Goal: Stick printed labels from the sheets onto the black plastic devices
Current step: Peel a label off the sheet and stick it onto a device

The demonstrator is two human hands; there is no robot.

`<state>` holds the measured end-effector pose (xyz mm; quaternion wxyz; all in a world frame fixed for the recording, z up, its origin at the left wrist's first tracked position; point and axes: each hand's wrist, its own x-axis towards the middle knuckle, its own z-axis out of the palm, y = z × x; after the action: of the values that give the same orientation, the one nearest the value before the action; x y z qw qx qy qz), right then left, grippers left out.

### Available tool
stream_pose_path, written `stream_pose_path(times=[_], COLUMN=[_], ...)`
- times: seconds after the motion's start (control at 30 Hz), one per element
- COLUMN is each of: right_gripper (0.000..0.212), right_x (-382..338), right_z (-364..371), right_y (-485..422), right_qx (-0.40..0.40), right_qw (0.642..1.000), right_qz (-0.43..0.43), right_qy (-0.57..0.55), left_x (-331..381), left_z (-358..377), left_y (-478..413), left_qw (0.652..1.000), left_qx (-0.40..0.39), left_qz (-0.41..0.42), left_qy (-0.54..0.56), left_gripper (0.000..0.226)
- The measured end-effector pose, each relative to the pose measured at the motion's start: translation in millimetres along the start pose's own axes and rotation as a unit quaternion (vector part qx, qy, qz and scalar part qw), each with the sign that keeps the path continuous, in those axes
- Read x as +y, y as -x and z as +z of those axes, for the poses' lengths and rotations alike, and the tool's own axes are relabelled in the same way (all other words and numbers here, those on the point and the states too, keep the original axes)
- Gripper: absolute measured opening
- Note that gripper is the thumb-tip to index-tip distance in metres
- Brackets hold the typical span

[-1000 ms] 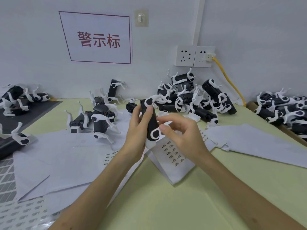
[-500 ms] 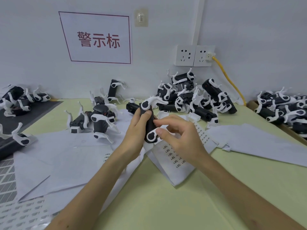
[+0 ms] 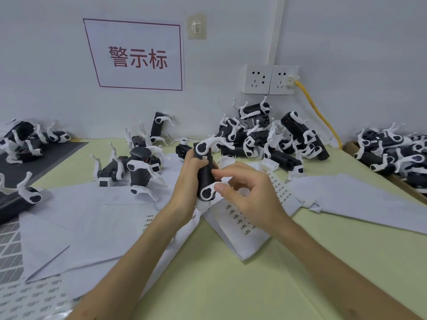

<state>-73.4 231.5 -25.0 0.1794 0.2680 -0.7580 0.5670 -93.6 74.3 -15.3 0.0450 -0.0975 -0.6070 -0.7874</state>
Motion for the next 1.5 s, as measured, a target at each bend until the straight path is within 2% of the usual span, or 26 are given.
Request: stream_pose_path(times=[0.17, 0.37, 0.57, 0.7, 0.93, 1.03, 1.17, 1.23, 1.37, 1.5], right_gripper=[0.025, 0.025, 0.024, 0.025, 0.022, 0.02, 0.019, 0.019, 0.017, 0.022], right_x=[0, -2, -2, 0, -2, -2, -2, -2, -5, -6], right_z=[4, 3, 3, 2, -4, -5, -2, -2, -4, -11], right_y=[2, 2, 2, 1, -2, -2, 0, 0, -1, -5], right_qx=[-0.007, -0.01, -0.006, -0.011, -0.002, -0.005, -0.013, -0.012, 0.022, 0.13], right_qw=[1.0, 1.0, 1.0, 1.0, 0.998, 0.998, 0.997, 0.997, 0.997, 0.99], right_qz=[-0.005, -0.008, -0.002, 0.003, -0.027, -0.029, -0.036, -0.037, -0.055, -0.055], right_qy=[0.013, 0.024, 0.024, 0.019, 0.048, 0.061, 0.065, 0.065, 0.053, 0.026], left_x=[0, 1, 1, 1, 1, 0, -2, -2, 1, 4], left_z=[0, 0, 0, 1, 2, 4, 3, 2, 4, 5], left_y=[-2, -3, -1, 1, 2, 1, -1, 0, 3, 6], left_qw=[1.0, 0.999, 1.0, 1.0, 0.997, 0.998, 0.996, 0.997, 0.998, 0.999], left_qx=[0.016, 0.02, 0.014, 0.009, -0.013, 0.022, 0.028, 0.026, 0.011, 0.003], left_qz=[-0.006, -0.038, -0.019, 0.009, -0.015, -0.053, -0.079, -0.078, -0.053, -0.037], left_qy=[-0.015, 0.004, -0.018, -0.026, 0.068, 0.041, 0.006, -0.007, -0.015, 0.035], left_gripper=[0.052, 0.042, 0.042, 0.053, 0.04, 0.053, 0.044, 0.046, 0.044, 0.041])
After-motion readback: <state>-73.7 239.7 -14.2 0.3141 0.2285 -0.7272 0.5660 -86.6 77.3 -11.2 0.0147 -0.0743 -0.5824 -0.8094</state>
